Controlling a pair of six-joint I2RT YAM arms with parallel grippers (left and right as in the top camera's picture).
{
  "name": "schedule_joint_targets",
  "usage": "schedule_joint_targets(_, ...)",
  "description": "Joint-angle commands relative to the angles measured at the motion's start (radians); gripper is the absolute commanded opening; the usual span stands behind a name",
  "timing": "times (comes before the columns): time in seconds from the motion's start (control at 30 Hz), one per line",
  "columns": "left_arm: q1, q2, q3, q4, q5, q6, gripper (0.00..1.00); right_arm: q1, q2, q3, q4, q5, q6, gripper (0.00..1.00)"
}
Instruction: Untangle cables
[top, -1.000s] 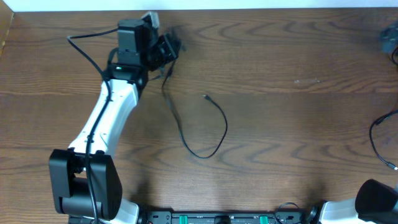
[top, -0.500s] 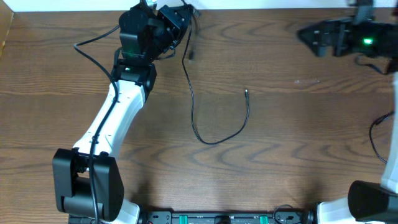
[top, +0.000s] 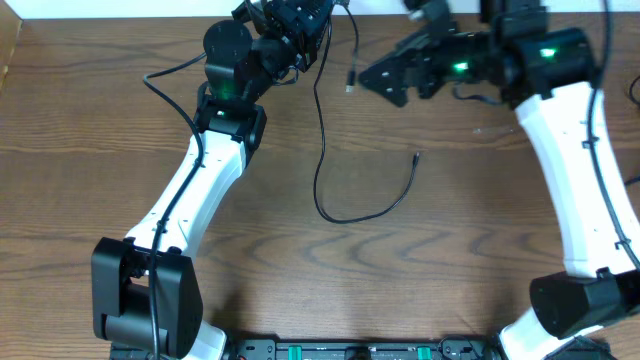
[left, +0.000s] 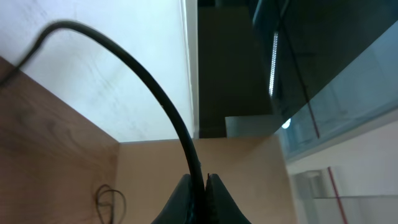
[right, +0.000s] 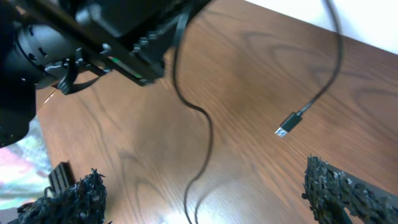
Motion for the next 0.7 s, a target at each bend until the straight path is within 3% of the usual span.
schedule_joint_targets(0.0,-0.002,-0.011,0.008,0.022,-0.008,-0.076,0.08,0.051,0.037,-0.004,0.023,-0.013,0.027,0.99)
schedule_joint_targets(0.5,0.013,-0.011,0.008,0.089,-0.031,-0.166,0.08,0.158,0.188,-0.005,0.233,-0.014,0.027,0.97)
schedule_joint_targets(0.67,0.023,-0.011,0.008,0.084,-0.030,-0.132,0.07,0.154,0.193,-0.005,0.252,-0.009,0.030,0.95)
